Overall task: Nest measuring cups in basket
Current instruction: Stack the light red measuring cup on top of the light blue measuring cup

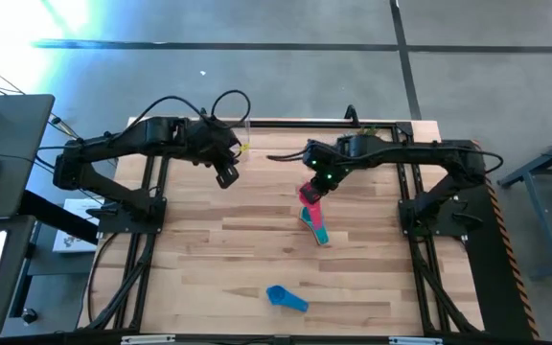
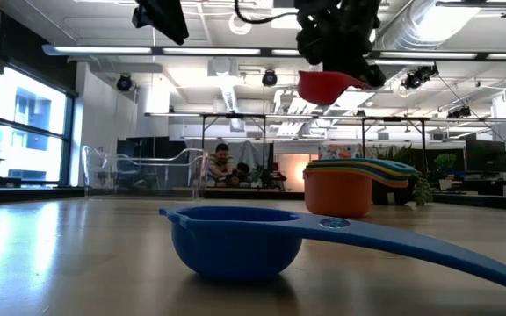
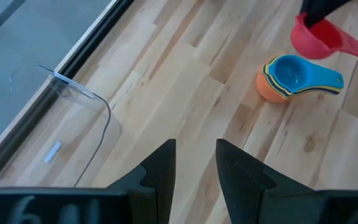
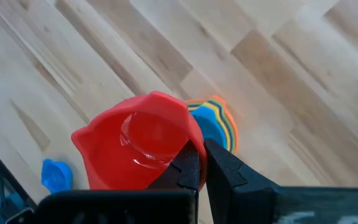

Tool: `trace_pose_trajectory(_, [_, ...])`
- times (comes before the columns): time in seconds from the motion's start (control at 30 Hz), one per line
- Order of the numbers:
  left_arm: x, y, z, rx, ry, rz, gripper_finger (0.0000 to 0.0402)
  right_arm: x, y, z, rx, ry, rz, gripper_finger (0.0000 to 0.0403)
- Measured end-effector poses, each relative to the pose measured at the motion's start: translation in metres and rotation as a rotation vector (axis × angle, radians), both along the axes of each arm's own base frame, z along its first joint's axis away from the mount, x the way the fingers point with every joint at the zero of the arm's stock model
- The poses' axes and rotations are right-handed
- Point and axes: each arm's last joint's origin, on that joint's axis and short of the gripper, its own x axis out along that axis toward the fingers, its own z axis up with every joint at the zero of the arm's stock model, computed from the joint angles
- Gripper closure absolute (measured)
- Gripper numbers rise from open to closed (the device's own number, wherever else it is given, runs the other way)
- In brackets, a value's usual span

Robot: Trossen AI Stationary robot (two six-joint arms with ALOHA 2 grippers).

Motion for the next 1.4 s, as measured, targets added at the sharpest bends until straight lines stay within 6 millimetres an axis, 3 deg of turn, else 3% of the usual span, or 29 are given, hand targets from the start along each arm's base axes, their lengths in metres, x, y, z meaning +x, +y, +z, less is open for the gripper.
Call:
trace_pose_trajectory(0.67, [0.000, 0.001, 0.000, 0.005, 0.003, -0.002, 0.0298, 0.028, 0.015, -0.059, 0.030, 0.232, 0.101, 0.0402])
trace_pose_trajectory(1.4, [0.000, 0.001, 0.000, 0.018, 0.010, -0.021, 0.0298, 0.027, 0.013, -0.066, 0.018, 0.280, 0.064, 0.0402])
